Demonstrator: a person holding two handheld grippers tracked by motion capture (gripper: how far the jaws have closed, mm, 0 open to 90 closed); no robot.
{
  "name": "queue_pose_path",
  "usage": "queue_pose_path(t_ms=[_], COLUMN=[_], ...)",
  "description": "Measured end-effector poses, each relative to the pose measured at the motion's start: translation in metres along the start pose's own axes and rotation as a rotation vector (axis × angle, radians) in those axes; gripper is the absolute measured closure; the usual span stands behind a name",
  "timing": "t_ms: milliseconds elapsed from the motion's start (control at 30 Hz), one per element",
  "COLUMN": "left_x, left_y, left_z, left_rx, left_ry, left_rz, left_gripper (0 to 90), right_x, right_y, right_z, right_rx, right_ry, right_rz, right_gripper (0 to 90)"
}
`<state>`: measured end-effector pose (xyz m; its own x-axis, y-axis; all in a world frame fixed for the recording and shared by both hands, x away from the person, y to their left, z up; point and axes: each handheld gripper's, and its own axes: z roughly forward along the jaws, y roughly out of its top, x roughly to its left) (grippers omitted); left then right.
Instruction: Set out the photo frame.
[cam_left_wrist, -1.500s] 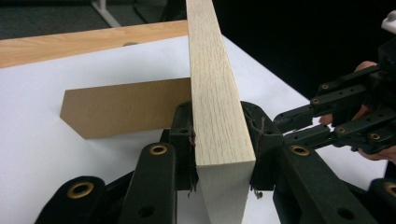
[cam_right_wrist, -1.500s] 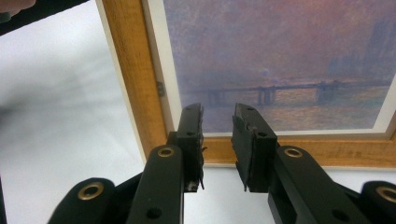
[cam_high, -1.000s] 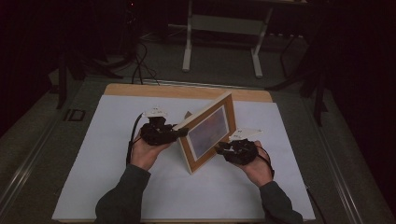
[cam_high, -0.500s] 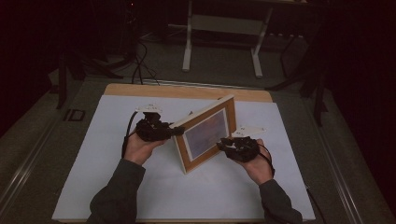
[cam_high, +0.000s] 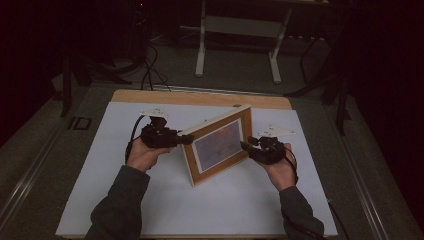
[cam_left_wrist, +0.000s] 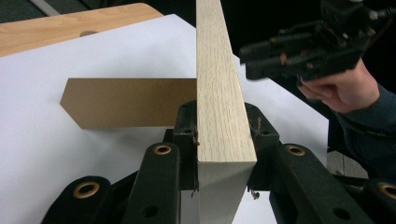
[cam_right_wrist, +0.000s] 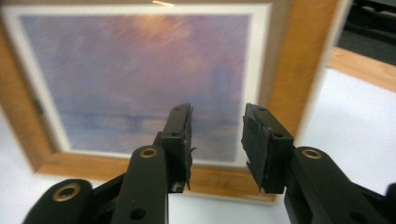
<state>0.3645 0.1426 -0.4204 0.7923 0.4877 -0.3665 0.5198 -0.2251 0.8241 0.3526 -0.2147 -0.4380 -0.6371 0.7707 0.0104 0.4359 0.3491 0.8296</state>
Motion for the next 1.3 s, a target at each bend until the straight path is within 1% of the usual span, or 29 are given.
queue_pose_path(t_ms=[67,167,300,467,533,633,667,733,767,833,900,967,1067,1200,1300], left_x=[0.000,0.002,0.004,0.007,0.009,0.011,0.012,0.012,0.012,0.013,0.014,0.015,0.016,0.017,0.019], left_y=[0.000,0.001,0.002,0.003,0.004,0.004,0.005,0.005,0.005,0.006,0.007,0.009,0.009,0.009,0.009], left_z=[0.000,0.000,0.000,0.001,0.002,0.003,0.003,0.003,0.003,0.002,0.003,0.003,0.003,0.004,0.004], left_rx=[0.003,0.007,0.012,0.021,0.026,0.024,0.026,0.030,0.030,0.031,0.035,0.040,0.044,0.040,0.037], left_ry=[-0.005,-0.014,-0.029,-0.042,-0.055,-0.068,-0.072,-0.073,-0.073,-0.082,-0.087,-0.089,-0.092,-0.099,-0.103], left_rz=[0.005,0.006,0.009,0.011,0.015,0.013,0.013,0.014,0.014,0.016,0.021,0.031,0.039,0.037,0.037], left_gripper=[71.6,71.6,71.6,71.6,71.5,71.5,71.5,71.5,71.4,71.6,71.6,71.6,71.6,71.6,71.6], right_x=[-0.005,-0.013,-0.022,-0.027,-0.029,-0.033,-0.034,-0.036,-0.036,-0.037,-0.040,-0.043,-0.046,-0.049,-0.051], right_y=[0.003,0.008,0.011,0.015,0.019,0.024,0.025,0.028,0.028,0.029,0.029,0.029,0.029,0.030,0.031], right_z=[-0.001,-0.002,0.002,0.006,0.007,0.008,0.009,0.012,0.012,0.014,0.015,0.017,0.020,0.026,0.029], right_rx=[-0.015,-0.049,-0.057,-0.068,-0.073,-0.083,-0.080,-0.078,-0.078,-0.076,-0.069,-0.060,-0.061,-0.036,-0.031], right_ry=[-0.014,-0.031,-0.052,-0.061,-0.064,-0.047,-0.049,-0.031,-0.031,-0.017,-0.003,-0.005,0.026,0.053,0.070], right_rz=[0.010,0.044,0.061,0.052,0.049,0.046,0.044,0.042,0.042,0.037,0.040,0.041,0.055,0.060,0.065], right_gripper=[58.8,55.5,51.7,47.2,47.0,47.1,47.1,46.0,46.0,43.3,43.1,42.2,39.2,37.4,36.2])
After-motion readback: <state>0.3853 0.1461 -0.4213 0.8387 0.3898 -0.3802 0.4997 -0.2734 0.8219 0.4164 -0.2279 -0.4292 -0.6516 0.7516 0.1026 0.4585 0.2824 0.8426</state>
